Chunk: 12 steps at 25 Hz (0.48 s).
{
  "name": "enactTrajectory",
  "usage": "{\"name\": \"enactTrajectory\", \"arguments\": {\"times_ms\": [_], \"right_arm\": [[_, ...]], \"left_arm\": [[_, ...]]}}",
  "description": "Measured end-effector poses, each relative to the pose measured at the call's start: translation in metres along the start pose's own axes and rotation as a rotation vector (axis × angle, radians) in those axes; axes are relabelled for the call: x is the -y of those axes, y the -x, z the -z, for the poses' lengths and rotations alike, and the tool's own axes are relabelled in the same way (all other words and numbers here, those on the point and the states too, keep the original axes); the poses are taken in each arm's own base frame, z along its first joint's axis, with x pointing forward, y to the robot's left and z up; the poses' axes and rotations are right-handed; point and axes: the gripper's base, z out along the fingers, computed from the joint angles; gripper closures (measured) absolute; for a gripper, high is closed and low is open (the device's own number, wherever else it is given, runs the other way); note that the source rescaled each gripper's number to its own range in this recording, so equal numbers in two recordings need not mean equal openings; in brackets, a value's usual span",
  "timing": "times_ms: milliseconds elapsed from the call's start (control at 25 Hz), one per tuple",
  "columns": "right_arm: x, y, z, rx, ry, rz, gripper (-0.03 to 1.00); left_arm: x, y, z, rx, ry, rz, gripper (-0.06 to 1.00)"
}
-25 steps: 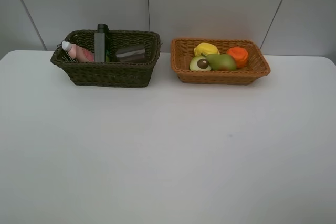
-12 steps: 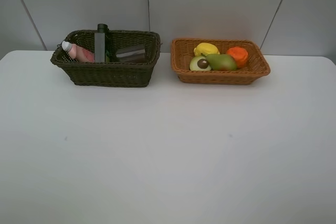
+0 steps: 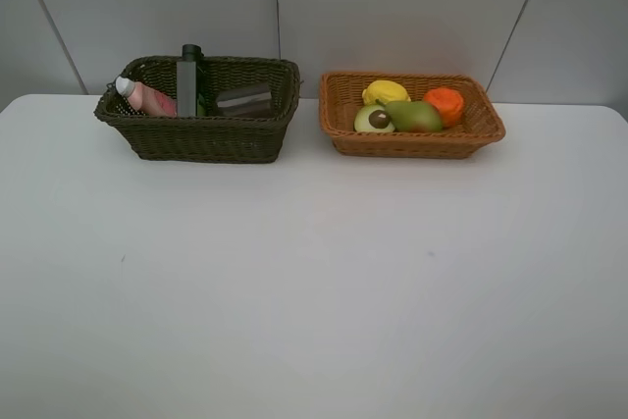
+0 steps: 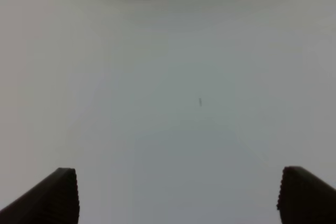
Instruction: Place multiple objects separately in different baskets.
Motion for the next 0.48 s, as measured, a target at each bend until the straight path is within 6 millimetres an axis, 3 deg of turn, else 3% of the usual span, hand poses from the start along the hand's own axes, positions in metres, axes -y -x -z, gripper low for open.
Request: {"name": "enactTrajectory", "arguments": {"times_ms": [480], "right_arm": [[0.0, 0.0, 0.0, 0.0, 0.0, 0.0, -0.03]], "left_arm": [[0.0025, -0.003, 0.0037, 0.027, -0.042, -0.08, -0.05]]}}
